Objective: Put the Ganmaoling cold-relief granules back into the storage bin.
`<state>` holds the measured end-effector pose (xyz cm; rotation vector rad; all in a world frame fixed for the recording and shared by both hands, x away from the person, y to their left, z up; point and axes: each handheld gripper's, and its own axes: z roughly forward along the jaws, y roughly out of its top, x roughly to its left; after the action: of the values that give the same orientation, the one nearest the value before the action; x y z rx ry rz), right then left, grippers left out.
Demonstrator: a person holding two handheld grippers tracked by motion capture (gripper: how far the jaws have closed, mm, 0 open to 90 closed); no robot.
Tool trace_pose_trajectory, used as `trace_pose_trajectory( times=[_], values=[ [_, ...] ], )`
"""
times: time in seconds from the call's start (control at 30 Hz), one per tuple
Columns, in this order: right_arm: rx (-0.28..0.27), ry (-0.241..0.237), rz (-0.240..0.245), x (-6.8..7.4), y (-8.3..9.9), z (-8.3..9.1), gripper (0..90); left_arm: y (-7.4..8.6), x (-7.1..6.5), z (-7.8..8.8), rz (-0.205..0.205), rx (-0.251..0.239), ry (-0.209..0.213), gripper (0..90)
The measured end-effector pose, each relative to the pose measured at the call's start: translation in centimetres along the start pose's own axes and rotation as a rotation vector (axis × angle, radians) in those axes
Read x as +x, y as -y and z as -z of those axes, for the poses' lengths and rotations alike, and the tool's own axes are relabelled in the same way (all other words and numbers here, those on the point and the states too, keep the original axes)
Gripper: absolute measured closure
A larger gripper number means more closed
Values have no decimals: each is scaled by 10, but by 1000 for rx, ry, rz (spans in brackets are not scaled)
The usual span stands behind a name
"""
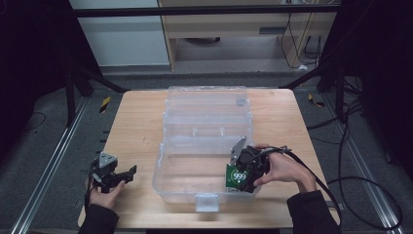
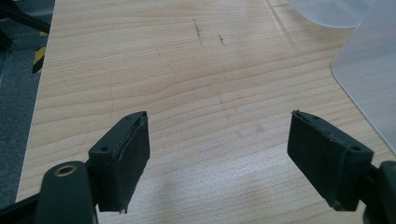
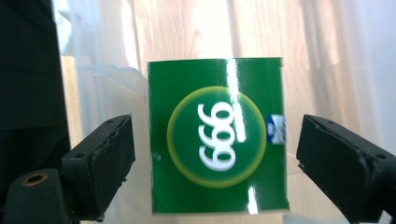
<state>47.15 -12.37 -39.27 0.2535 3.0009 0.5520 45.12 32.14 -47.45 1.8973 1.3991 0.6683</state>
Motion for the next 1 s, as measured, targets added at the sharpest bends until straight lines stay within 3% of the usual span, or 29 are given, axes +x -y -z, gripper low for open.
trace_pose_trajectory(
  times=[0.23,0.37,0.47,0.57,0.67,0.8,0.93,1.0],
  values=[
    [-89,58,-22,5,10,28,91,0,0,0,1,0,0,204],
    [-161,94,-64,8,21,43,85,0,0,0,3,-1,-1,205],
    [-214,161,-117,9,35,52,70,0,0,1,4,-1,-1,204],
    [-272,242,-207,9,55,57,71,0,0,0,3,2,1,207],
    [-342,294,-302,8,74,59,61,0,0,1,2,1,2,214],
    [-467,372,-458,6,103,56,47,0,0,1,2,1,1,227],
    [-524,429,-590,2,126,45,62,0,0,0,1,7,9,244],
    [-512,464,-641,0,136,37,61,0,0,1,2,7,10,251]
  ],
)
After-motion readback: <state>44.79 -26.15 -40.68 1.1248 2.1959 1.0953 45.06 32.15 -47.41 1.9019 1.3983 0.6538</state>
